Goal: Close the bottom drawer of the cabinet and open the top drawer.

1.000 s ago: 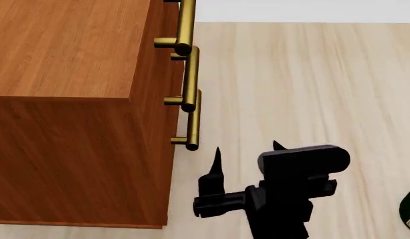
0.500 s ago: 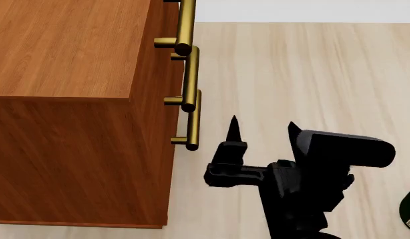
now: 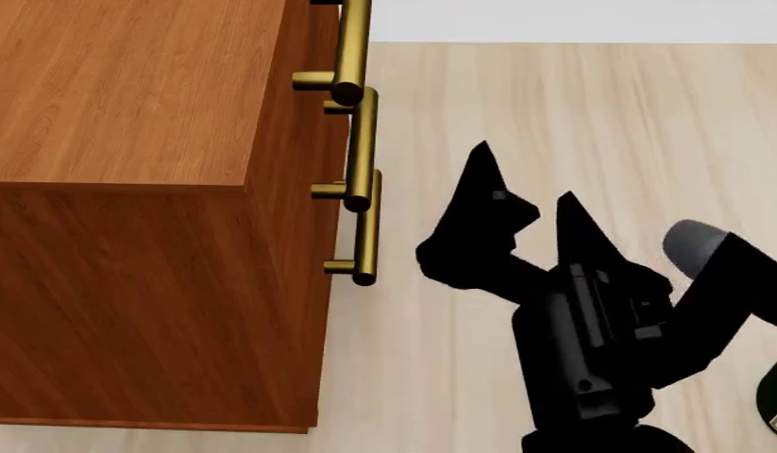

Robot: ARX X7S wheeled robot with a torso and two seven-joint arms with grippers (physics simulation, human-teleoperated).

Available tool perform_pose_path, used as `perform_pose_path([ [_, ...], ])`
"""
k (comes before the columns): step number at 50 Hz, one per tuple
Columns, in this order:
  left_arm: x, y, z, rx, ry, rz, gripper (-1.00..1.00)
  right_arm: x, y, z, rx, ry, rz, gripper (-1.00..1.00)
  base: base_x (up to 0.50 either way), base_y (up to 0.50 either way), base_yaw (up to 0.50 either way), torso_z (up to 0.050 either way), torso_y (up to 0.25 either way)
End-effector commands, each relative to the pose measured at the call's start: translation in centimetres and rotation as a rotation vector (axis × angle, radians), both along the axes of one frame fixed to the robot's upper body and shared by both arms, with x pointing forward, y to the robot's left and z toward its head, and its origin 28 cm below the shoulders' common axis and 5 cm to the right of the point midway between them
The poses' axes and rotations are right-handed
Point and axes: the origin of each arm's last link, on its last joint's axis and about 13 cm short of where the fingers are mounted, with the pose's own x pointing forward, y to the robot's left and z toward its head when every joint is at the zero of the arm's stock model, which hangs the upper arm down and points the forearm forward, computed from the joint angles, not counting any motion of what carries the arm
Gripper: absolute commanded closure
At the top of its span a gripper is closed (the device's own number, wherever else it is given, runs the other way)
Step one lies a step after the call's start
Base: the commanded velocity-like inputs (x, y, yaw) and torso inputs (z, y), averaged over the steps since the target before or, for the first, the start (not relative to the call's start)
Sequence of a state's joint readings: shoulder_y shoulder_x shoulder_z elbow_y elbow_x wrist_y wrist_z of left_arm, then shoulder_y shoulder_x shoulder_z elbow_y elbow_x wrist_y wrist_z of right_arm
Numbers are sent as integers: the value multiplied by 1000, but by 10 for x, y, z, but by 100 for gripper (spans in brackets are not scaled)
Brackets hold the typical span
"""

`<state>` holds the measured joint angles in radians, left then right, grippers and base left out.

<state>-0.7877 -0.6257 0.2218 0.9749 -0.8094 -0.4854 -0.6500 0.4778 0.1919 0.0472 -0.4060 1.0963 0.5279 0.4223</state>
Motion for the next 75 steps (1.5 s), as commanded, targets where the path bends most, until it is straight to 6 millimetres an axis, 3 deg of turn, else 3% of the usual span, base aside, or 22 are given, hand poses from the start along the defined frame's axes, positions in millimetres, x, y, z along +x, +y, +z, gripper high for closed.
perform_pose_path([
  [1, 1, -1, -1, -1, 2, -4, -100, -4, 6, 15, 184, -33, 55, -100, 0, 0, 0, 0, 0],
  [20, 2, 2, -6, -8, 11, 2, -100, 6, 28, 23, 391, -44, 138, -100, 0, 0, 0, 0, 0],
  [36, 2, 3, -7, -13, 12, 3, -100, 32, 38, 35, 477, -36, 181, -100, 0, 0, 0, 0, 0],
  [52, 0, 6, -6, -16, 8, 9, -100, 52, 50, 29, 568, -7, 210, -100, 0, 0, 0, 0, 0],
  [75, -1, 6, -5, -14, 5, 13, -100, 66, 68, 20, 563, 43, 289, -100, 0, 0, 0, 0, 0],
])
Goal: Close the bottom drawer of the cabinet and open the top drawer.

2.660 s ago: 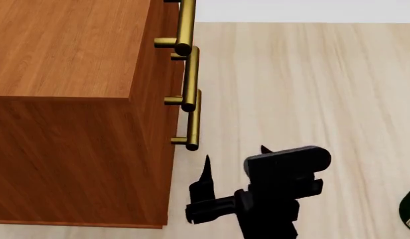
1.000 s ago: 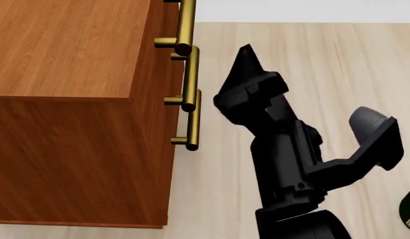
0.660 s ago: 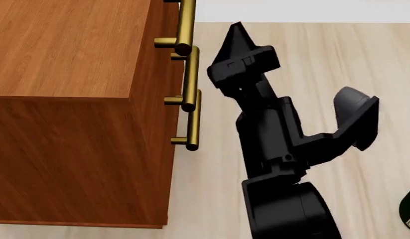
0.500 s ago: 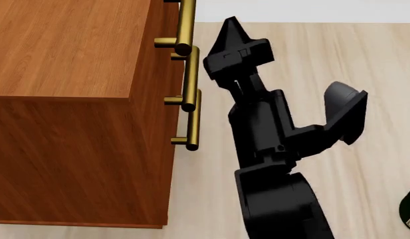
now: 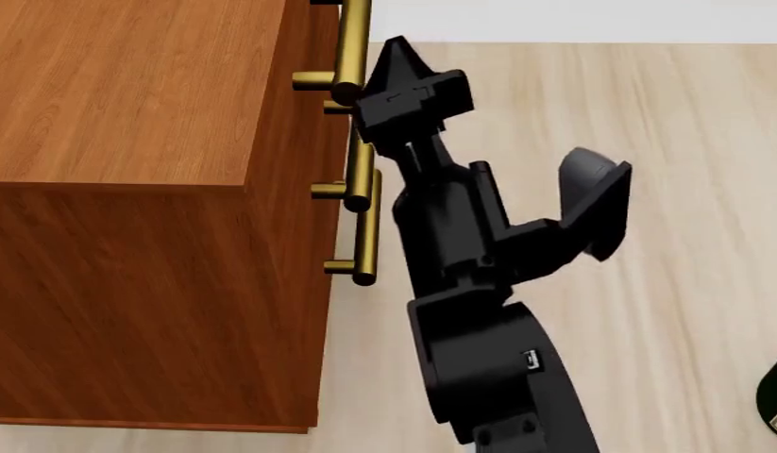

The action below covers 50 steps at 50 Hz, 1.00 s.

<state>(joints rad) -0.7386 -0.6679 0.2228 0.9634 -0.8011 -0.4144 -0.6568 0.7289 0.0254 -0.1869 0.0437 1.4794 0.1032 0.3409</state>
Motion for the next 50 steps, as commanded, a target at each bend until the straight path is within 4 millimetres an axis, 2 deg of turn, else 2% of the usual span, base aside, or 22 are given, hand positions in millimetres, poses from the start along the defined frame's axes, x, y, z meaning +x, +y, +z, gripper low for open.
perform_pose_path([
  [1, -1, 0, 0, 1, -1, 2, -100, 6, 9, -3, -3, 9, 39, -100, 0, 0, 0, 0, 0],
  [21, 0, 3, -2, -6, 3, 11, -100, 16, 23, -12, -25, 31, 103, -100, 0, 0, 0, 0, 0],
  [50, 3, 7, -3, -15, 6, 21, -100, 26, 47, -7, -88, 25, 195, -100, 1, 1, 2, 0, 0],
])
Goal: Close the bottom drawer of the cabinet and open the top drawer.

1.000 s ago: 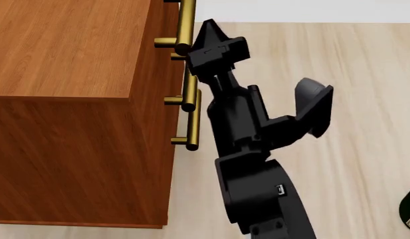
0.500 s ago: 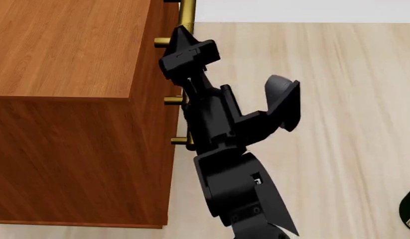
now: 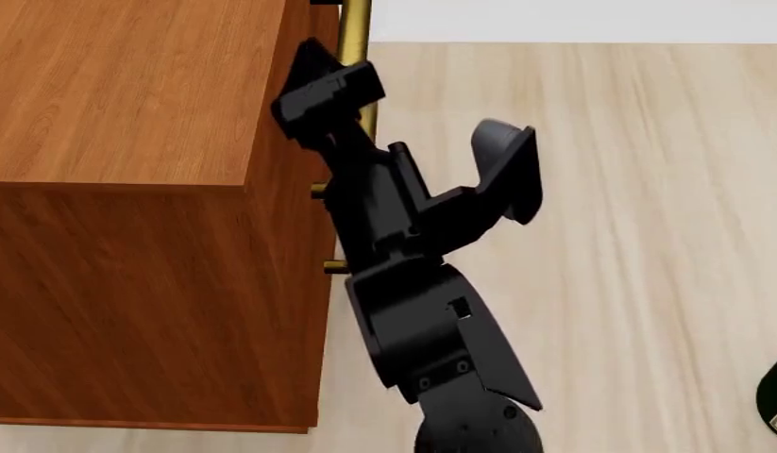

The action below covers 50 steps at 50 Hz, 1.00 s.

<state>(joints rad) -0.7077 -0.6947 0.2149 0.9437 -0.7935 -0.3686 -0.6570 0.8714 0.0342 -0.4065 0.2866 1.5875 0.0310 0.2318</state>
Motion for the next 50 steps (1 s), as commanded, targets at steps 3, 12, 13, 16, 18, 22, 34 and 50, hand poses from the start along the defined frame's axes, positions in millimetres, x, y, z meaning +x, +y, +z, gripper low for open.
perform_pose_path([
  [3, 1, 1, -1, -2, 0, 4, -100, 2, 20, -3, -33, 7, 78, -100, 5, 4, 6, 0, 0],
  [12, 1, 1, 0, -3, -2, 4, -100, 0, 21, -1, -25, 8, 86, -100, 4, 4, 7, 0, 0],
  [13, 1, 1, 0, -3, -2, 4, -100, 0, 21, -1, -22, 10, 82, 100, 0, 5, 8, 0, 0],
  [16, 1, 1, 0, -1, -1, 3, -100, -2, 20, -1, -17, 11, 80, 100, 4, 2, 6, 0, 0],
  [18, 0, 0, 0, -3, -1, 2, -100, -3, 18, -1, -14, 10, 77, 100, 7, 2, 3, 0, -5],
  [22, 0, 0, 0, -1, -4, 0, -100, -4, 18, 1, -11, 3, 78, 100, 0, 2, 5, 0, 0],
  [34, -2, -1, 1, 1, -6, -3, -100, -10, 13, 10, 28, -19, 62, 100, -2, 0, 1, 0, -1],
  [50, -3, -1, 2, -1, -8, -3, -100, -19, 3, 31, 83, -48, 3, 100, -7, 0, -1, 0, 1],
])
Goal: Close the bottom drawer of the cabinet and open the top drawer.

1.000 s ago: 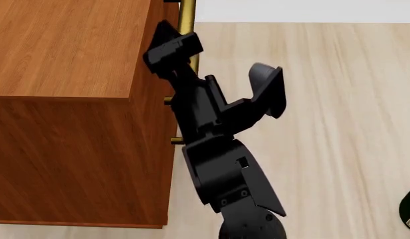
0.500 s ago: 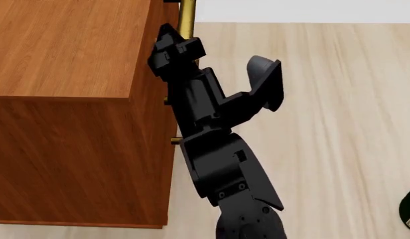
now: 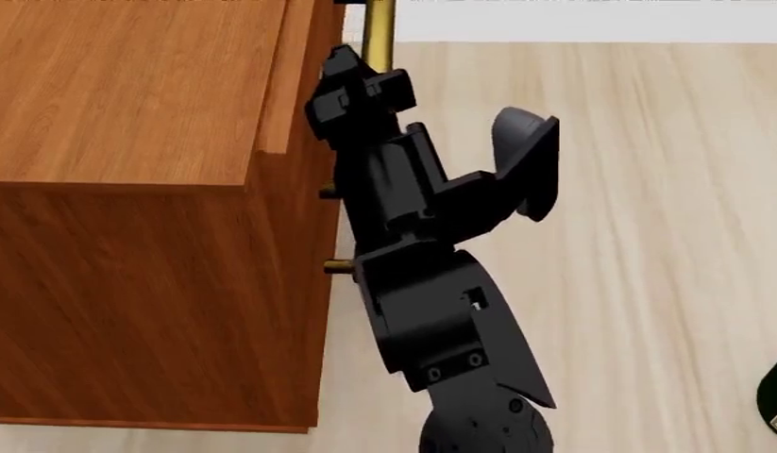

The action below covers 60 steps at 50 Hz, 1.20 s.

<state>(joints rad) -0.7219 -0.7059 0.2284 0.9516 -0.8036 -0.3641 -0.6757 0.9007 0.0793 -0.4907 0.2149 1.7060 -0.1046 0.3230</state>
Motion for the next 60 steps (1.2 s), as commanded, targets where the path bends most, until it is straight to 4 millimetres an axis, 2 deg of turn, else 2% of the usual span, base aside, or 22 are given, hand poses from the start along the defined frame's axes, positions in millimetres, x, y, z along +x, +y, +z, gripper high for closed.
perform_pose_path([
  [1, -1, 0, 1, -3, -2, -1, -100, -14, 5, 14, 16, -81, 27, 100, -13, 0, -4, 0, 0],
  [10, -1, 0, 1, -4, -5, -2, -100, -17, -2, 22, 24, -99, -2, 100, -12, 0, -4, 0, 6],
  [37, -2, -4, 5, 5, -13, -13, -100, -29, -31, 30, 94, -133, -107, 100, -11, 0, -4, 0, 6],
  [60, -3, -5, 7, 4, -17, -20, -100, -36, -48, 37, 119, -157, -174, 100, -11, 0, -5, 1, 5],
])
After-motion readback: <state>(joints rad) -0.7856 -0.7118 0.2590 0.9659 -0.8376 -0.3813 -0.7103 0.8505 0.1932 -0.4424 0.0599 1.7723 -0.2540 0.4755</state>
